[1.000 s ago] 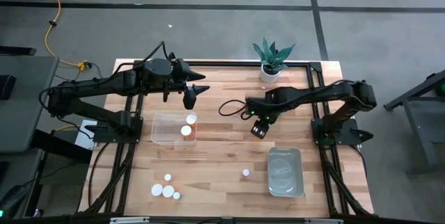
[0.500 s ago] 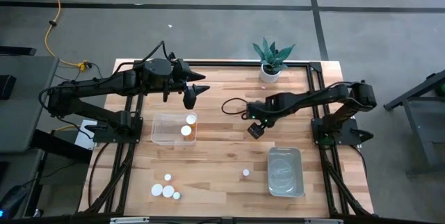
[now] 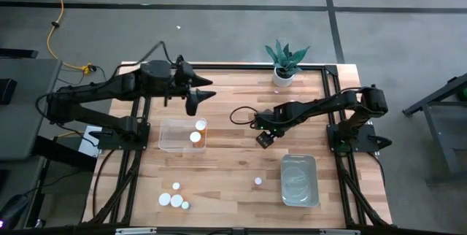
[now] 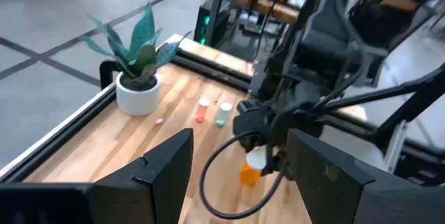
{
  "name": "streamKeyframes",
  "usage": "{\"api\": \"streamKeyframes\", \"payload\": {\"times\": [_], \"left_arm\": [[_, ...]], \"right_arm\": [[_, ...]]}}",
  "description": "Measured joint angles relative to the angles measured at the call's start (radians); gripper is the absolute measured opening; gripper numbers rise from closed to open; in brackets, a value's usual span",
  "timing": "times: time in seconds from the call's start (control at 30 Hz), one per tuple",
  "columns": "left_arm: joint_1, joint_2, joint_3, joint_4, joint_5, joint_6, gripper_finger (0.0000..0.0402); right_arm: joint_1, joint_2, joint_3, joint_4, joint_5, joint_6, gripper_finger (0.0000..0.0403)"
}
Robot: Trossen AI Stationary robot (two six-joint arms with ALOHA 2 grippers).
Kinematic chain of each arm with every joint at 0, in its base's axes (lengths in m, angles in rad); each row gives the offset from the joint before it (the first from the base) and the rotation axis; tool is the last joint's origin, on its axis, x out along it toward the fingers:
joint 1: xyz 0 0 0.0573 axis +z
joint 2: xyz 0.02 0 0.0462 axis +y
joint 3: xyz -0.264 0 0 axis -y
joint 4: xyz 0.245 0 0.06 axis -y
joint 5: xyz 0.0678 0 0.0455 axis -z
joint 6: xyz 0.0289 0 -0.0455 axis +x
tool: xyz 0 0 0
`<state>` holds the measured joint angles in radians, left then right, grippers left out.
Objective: Pick and place medicine bottles into bin by pill shape (circle, oval)
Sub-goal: Put the large orange pill bottle into the transparent bin
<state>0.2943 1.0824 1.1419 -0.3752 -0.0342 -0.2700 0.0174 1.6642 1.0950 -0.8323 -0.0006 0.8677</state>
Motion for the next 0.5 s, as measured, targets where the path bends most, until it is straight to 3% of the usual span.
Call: {"api": "streamKeyframes", "payload": {"times": [0.23,0.5], "left_arm": [[0.0,-0.139,0.0,-0.002,-0.007,-0.009,0.022],[0.0,-0.294,0.0,-0.002,-0.008,-0.016,0.022]], "right_arm": [[0.001,-0.001,0.002,-0.005,-0.021,0.025,0.018],[0.001,-0.009,0.084,-0.021,-0.029,-0.049,0.0188]]}}
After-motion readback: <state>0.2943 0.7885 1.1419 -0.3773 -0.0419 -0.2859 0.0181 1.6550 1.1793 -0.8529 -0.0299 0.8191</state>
